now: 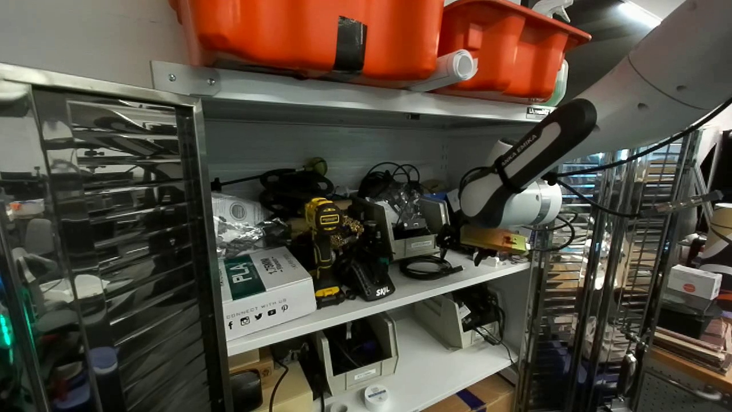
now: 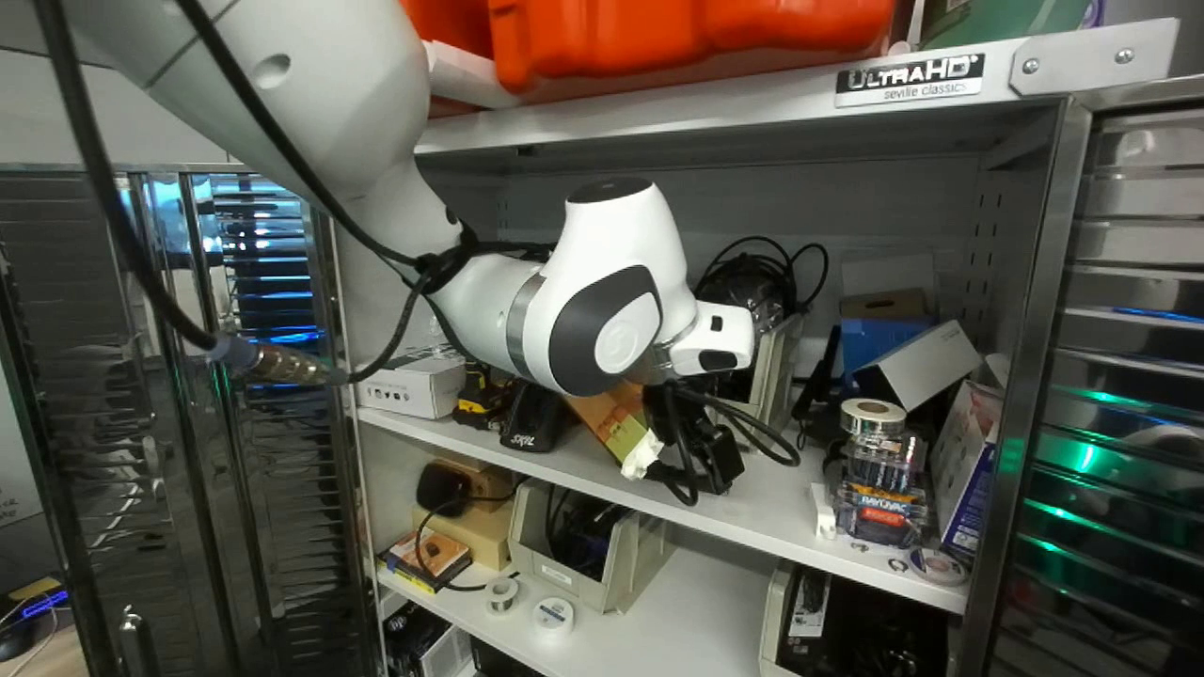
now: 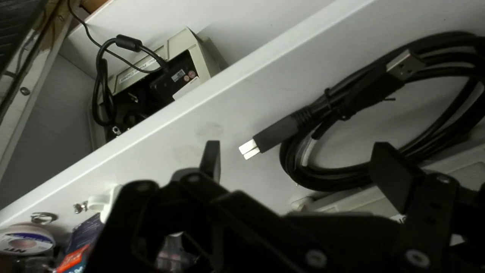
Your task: Put the black cable on the top shelf into the tray behind it
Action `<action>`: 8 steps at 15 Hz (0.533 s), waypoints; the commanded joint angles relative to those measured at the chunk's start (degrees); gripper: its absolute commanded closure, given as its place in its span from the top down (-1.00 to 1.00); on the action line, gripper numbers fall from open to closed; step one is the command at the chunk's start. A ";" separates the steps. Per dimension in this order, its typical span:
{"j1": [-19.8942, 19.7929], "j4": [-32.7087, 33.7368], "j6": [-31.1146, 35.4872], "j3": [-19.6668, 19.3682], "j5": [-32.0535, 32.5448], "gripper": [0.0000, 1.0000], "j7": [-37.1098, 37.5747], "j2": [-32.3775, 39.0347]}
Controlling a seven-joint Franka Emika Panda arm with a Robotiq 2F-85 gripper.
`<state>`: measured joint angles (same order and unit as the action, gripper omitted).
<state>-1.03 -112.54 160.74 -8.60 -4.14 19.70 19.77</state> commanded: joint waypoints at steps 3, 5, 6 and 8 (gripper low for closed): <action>3.28 9.13 -6.46 -1.93 2.82 1.00 6.00 4.52; 3.90 10.82 -9.37 -2.03 3.43 1.00 7.17 5.16; 4.13 11.51 -10.97 -2.09 3.77 1.00 7.73 5.30; 4.78 12.40 -14.33 -2.53 5.08 1.00 9.38 5.07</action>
<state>2.12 -103.87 151.03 -9.48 -1.70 25.62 23.81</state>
